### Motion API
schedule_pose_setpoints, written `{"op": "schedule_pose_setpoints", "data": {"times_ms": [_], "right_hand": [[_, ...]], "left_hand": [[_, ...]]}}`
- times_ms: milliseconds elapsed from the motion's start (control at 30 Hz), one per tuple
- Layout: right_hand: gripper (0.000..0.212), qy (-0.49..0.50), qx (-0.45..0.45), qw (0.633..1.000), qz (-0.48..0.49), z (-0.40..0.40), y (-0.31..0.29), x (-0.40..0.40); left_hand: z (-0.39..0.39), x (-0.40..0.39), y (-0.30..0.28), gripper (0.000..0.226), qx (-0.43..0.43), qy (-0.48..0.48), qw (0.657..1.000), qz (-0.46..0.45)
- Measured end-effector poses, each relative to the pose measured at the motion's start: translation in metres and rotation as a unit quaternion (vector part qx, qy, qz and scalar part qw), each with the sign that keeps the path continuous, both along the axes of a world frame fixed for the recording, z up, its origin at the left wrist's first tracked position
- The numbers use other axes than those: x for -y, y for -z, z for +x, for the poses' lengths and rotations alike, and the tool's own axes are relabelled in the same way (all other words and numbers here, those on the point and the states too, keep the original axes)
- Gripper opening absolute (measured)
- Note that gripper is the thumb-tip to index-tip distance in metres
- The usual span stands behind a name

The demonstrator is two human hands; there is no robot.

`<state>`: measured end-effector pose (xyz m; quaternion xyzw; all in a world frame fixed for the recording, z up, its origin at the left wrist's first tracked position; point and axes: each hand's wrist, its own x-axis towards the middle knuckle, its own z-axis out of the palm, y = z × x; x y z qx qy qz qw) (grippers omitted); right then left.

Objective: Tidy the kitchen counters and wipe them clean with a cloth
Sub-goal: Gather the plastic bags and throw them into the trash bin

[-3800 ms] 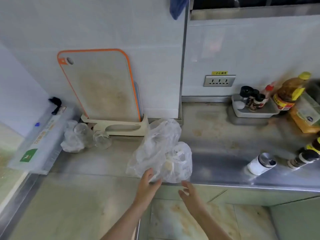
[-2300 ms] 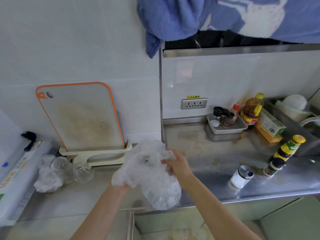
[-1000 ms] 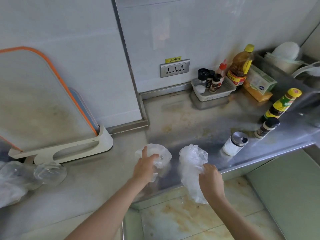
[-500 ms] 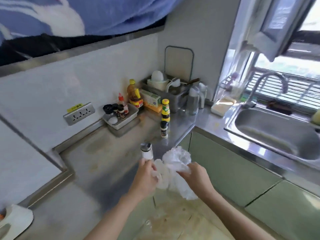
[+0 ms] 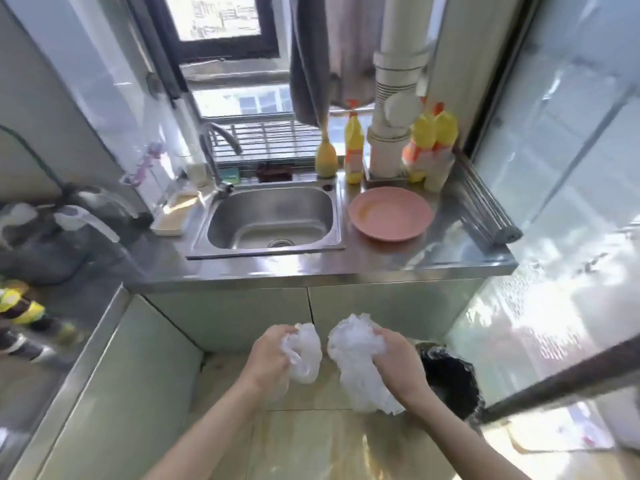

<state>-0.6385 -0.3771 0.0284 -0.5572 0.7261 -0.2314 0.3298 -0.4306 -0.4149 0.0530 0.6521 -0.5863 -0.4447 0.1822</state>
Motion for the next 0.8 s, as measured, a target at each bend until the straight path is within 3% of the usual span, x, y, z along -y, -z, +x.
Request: {"op": "schedule_pose_setpoints", "data": {"times_ms": [167,267,467,567,700,800], "right_hand": [[0.03,0.15,0.006,0.985,0.078,-0.1,0.051,-0.03],[0.018,0.207,-0.007,0.971,0.115,-0.141,0.087,-0.04],[0.023,0.336,0.005,0.925,0.179,-0.188,0.168,-0.036],[0.023,0.364,0.009,0.913,0.185,-0.213,0.232,-0.022],[0.03,0.398,0.018,0.898,0.187,-0.247,0.32,0.0],[0.034,0.386,-0.001,0.908,0.163,-0.268,0.404,0.026]], "left_hand": [[-0.099,0.022,0.047,0.025,0.009,0.061,0.998,0.004],[-0.152,0.037,0.084,0.031,0.003,0.105,0.994,0.014],[-0.24,0.064,0.166,0.016,0.055,0.212,0.975,0.04],[-0.279,0.083,0.223,0.017,0.084,0.261,0.961,0.044],[-0.313,0.111,0.304,0.025,0.092,0.244,0.962,0.077],[-0.332,0.132,0.38,0.024,0.083,0.22,0.968,0.084]]}}
